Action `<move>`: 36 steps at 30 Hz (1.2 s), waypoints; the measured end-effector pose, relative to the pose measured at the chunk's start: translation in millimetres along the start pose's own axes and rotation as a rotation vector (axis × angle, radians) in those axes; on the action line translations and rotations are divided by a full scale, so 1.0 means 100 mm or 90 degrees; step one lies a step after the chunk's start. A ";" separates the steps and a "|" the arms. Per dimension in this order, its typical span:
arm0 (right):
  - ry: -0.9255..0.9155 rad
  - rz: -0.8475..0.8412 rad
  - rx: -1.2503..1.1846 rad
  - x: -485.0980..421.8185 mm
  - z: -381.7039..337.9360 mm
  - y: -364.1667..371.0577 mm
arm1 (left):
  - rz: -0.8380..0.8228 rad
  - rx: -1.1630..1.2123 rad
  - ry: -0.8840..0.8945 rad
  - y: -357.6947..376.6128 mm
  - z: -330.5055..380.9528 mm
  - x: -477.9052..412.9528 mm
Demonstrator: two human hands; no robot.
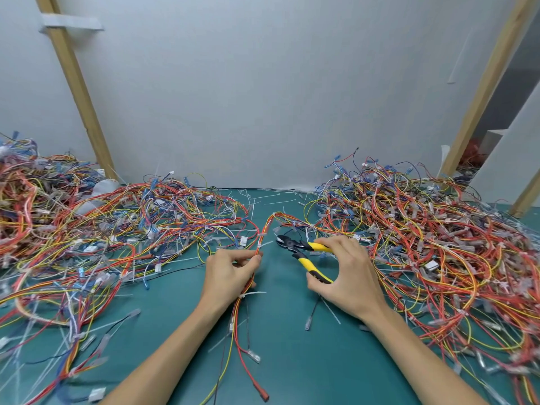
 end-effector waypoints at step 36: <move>-0.116 -0.026 0.031 0.07 -0.15 0.03 | -0.079 -0.028 0.056 0.04 0.07 0.04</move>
Point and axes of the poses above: each hand's wrist, its own x-axis away from the middle knuckle, its own y-axis out of the palm, z = x × y, the point moved 3 cm from there along -x, towards the middle knuckle, and after that the axes turned 14 degrees about y, right-handed, at the moved point
